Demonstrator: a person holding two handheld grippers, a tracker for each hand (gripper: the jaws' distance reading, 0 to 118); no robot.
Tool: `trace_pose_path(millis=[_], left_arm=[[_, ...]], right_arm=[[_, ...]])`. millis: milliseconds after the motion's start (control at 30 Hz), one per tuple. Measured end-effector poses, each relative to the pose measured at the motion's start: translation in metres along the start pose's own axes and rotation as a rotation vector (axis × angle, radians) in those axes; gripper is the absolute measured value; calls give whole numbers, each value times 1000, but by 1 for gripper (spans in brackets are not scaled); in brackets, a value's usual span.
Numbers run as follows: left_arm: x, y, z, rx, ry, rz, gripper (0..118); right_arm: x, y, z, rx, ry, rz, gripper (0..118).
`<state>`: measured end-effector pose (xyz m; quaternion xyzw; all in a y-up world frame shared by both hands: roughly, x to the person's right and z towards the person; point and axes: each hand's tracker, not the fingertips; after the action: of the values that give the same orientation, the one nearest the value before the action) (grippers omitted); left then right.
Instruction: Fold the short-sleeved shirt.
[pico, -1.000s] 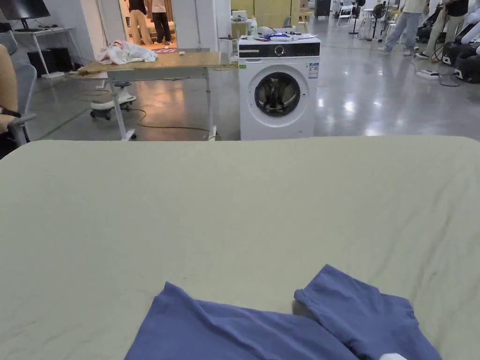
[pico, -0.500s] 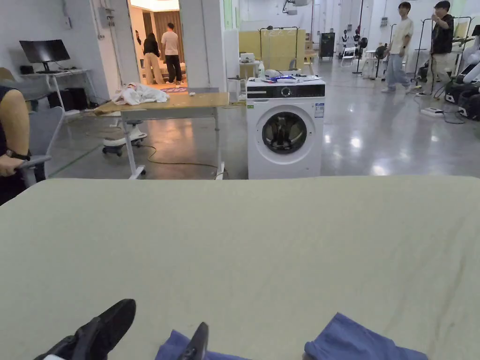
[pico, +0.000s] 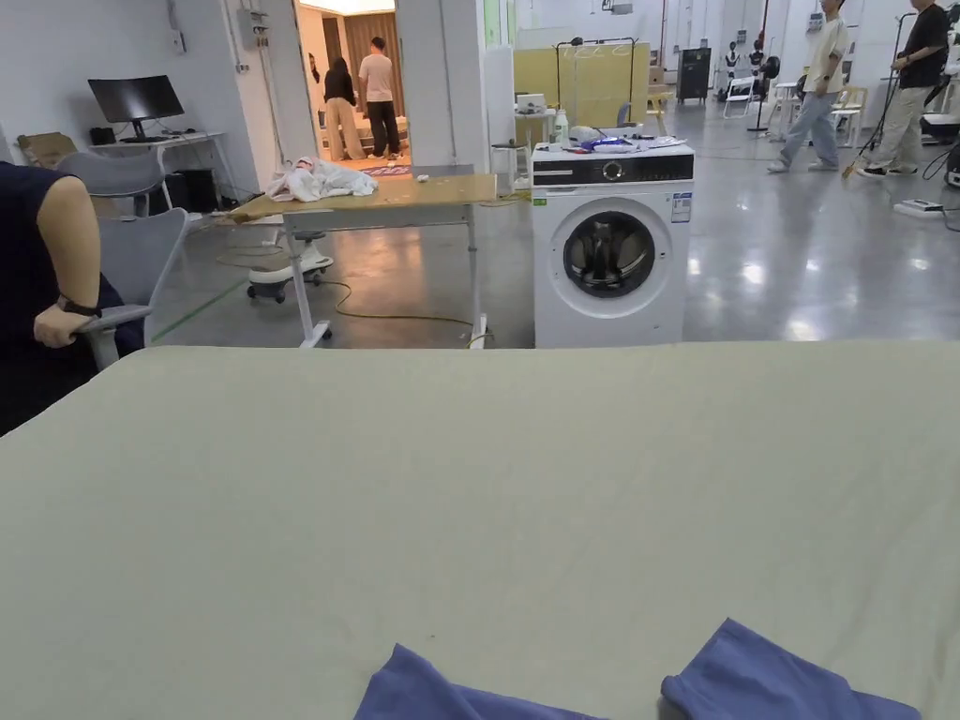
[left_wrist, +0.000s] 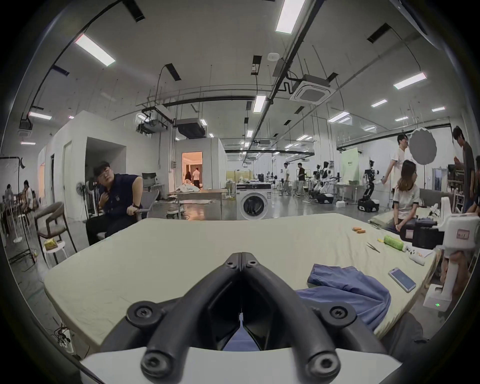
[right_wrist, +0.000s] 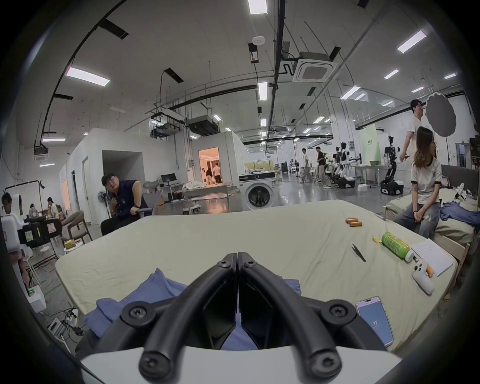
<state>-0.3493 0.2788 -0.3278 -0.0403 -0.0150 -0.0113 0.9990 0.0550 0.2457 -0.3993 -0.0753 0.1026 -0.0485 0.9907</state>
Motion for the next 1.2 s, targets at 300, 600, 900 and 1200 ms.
trace_pose_path(millis=[300, 600, 900, 1200], left_arm=[[-13, -15, -48, -135, -87, 39, 0], [-39, -84, -245, -554, -147, 199, 75], [-32, -153, -360, -804, -82, 199, 17], [-27, -155, -366, -845, -108, 133, 1]], right_arm=[[8, -10, -2, -42, -1, -31, 0], [25, -30, 0, -140, -37, -75, 0], [61, -49, 10, -224, -156, -108, 0], [95, -26, -79, -324, -104, -116, 8]])
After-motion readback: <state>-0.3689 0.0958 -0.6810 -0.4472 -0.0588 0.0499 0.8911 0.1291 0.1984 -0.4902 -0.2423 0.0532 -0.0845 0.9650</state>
